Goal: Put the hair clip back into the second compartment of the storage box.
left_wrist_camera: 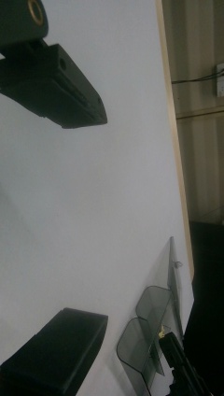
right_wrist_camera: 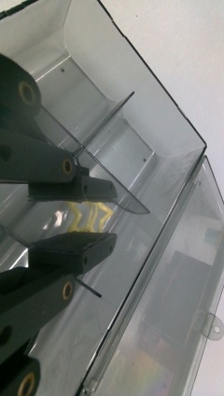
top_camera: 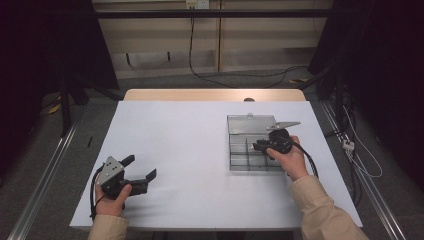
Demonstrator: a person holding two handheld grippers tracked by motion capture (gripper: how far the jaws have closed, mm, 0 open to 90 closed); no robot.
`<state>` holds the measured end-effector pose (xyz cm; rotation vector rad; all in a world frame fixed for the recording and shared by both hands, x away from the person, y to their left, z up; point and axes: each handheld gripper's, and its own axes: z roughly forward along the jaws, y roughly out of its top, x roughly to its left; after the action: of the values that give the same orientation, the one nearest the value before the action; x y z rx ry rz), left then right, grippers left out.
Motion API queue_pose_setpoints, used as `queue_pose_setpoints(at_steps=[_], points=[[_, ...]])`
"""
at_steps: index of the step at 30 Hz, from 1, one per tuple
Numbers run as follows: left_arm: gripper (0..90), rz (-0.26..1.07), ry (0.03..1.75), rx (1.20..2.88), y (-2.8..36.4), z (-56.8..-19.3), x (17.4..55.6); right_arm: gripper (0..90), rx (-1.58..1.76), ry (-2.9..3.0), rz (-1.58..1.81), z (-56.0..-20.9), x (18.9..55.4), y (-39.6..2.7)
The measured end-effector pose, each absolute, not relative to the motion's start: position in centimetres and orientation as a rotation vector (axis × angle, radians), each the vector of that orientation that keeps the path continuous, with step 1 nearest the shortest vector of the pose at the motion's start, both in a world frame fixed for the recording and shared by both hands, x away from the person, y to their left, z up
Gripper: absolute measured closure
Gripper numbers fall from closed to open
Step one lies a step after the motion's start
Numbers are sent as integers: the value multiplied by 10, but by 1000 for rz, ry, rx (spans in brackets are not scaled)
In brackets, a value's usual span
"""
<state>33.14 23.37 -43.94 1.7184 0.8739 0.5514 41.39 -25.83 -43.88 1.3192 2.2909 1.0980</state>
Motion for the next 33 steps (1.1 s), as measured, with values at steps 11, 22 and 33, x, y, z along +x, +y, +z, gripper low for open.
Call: queue_pose_setpoints(at_steps=[11, 22, 33], points=[[49, 551, 874, 1718, 234, -439, 331, 733, 1337, 2289, 1097, -440, 414, -258], [49, 551, 874, 1718, 234, -439, 331, 635, 1322, 2283, 1109, -440, 413, -257], [49, 548, 869, 1718, 232, -439, 331, 371, 1315, 2267, 1124, -432, 406, -255]])
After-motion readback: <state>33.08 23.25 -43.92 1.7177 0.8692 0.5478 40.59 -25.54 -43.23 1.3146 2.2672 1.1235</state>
